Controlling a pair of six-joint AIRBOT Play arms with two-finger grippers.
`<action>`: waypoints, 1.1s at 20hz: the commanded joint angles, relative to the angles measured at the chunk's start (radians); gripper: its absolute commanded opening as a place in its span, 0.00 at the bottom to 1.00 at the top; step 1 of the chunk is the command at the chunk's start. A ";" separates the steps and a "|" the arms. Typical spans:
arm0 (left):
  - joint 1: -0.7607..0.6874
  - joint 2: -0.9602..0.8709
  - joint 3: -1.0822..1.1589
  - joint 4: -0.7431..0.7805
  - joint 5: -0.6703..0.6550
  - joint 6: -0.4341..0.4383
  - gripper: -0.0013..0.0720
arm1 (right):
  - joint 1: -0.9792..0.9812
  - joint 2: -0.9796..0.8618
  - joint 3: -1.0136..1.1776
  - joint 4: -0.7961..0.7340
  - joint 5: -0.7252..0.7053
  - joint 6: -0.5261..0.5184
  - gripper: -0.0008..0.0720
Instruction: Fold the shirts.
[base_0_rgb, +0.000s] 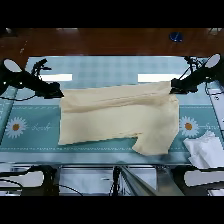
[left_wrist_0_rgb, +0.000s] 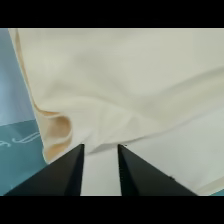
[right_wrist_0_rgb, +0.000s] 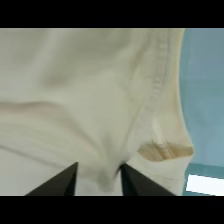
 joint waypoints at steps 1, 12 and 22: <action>0.106 0.010 0.045 -0.020 -0.164 0.033 0.64 | -0.016 0.047 -0.004 -0.026 0.072 -0.077 0.61; 0.346 0.299 -0.507 -0.021 -0.259 0.130 0.86 | -0.306 0.323 -0.441 0.107 0.098 -0.206 0.61; 0.345 0.298 -0.674 -0.007 -0.175 0.144 0.86 | -0.343 0.543 -0.687 0.133 0.029 -0.214 0.61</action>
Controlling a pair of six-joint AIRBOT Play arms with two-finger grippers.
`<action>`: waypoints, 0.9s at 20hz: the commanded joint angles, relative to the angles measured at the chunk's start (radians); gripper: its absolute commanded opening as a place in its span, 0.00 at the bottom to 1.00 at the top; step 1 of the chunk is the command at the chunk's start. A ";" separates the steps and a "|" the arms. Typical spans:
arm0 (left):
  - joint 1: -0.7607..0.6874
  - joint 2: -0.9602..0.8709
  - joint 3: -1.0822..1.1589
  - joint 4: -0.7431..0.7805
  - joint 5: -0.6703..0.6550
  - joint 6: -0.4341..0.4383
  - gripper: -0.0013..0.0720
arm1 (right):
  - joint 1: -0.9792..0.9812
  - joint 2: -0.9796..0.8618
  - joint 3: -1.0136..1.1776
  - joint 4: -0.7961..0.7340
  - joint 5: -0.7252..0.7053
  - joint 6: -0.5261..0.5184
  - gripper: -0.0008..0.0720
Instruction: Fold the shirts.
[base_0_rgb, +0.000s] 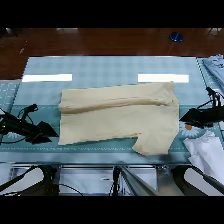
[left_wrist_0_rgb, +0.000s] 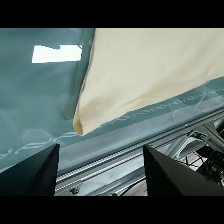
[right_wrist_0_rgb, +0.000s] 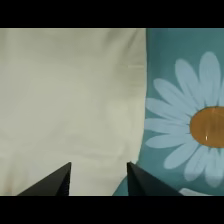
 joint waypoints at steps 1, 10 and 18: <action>0.000 0.001 -0.053 0.001 0.048 0.002 0.86 | -0.005 0.077 -0.086 0.004 -0.030 -0.005 0.61; -0.163 -0.031 -0.076 -0.001 0.214 -0.107 0.85 | -0.005 0.188 -0.114 0.020 -0.018 0.007 0.61; -0.274 -0.070 -0.074 -0.021 0.319 -0.162 0.06 | -0.005 0.223 -0.114 0.009 -0.008 0.066 0.81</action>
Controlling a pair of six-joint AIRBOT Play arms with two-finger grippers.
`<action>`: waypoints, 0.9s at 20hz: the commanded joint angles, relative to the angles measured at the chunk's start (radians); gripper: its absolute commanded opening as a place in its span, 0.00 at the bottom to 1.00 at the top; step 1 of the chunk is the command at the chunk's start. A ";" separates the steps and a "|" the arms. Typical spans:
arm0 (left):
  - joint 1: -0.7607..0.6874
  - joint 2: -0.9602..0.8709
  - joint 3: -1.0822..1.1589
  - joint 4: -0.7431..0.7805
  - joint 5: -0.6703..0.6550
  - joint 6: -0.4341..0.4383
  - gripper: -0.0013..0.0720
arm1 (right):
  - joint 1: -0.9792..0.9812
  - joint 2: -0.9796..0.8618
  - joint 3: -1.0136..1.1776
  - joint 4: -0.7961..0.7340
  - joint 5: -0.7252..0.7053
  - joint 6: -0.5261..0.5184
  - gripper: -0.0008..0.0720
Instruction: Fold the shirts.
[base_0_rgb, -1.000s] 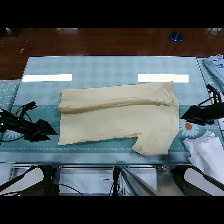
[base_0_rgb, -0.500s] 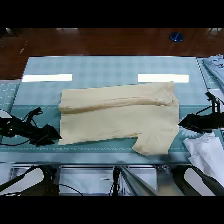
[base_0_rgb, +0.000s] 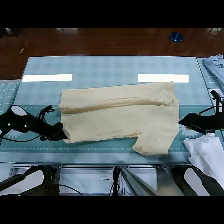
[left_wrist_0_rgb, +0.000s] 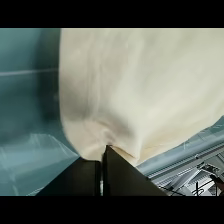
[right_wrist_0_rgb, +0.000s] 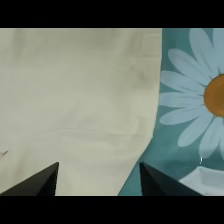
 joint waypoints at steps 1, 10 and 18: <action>-0.005 -0.007 0.000 0.010 0.064 -0.005 0.06 | -0.001 0.008 -0.001 -0.026 0.006 0.025 0.81; 0.010 -0.006 0.000 0.013 0.040 0.038 0.06 | -0.001 -0.024 -0.202 -0.081 -0.094 0.031 0.77; 0.010 -0.006 0.000 0.013 0.034 0.038 0.06 | -0.001 -0.024 -0.263 0.058 -0.263 0.021 0.73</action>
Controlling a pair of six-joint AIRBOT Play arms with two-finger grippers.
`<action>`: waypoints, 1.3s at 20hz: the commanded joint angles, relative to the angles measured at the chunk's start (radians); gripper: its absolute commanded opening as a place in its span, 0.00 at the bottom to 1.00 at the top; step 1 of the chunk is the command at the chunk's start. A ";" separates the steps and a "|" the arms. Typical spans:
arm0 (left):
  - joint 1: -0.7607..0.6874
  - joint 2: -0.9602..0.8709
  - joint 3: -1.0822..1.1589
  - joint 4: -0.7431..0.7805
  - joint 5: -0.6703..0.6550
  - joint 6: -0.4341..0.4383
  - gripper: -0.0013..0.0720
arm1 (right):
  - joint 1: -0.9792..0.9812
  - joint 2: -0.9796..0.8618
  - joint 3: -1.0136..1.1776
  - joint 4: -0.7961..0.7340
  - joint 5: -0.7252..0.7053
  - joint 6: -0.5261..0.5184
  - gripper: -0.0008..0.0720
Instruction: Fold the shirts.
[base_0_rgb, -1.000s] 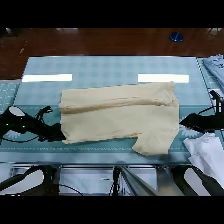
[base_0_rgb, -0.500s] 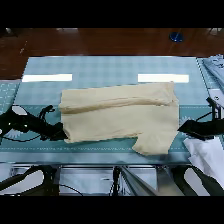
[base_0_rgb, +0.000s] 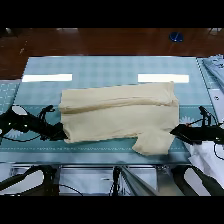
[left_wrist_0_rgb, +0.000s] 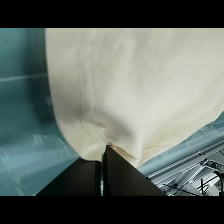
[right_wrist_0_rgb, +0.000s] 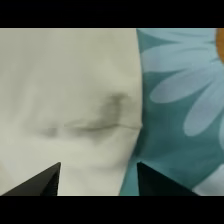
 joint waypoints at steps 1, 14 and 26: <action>0.001 0.000 0.000 0.003 0.036 0.000 0.06 | 0.000 -0.002 -0.014 0.026 -0.066 -0.003 0.73; 0.002 0.030 0.046 -0.021 -0.068 0.045 0.05 | 0.000 -0.054 0.026 0.071 0.002 -0.049 0.05; -0.001 0.189 0.190 -0.345 0.064 0.038 0.06 | 0.043 0.027 0.282 0.352 -0.090 -0.088 0.05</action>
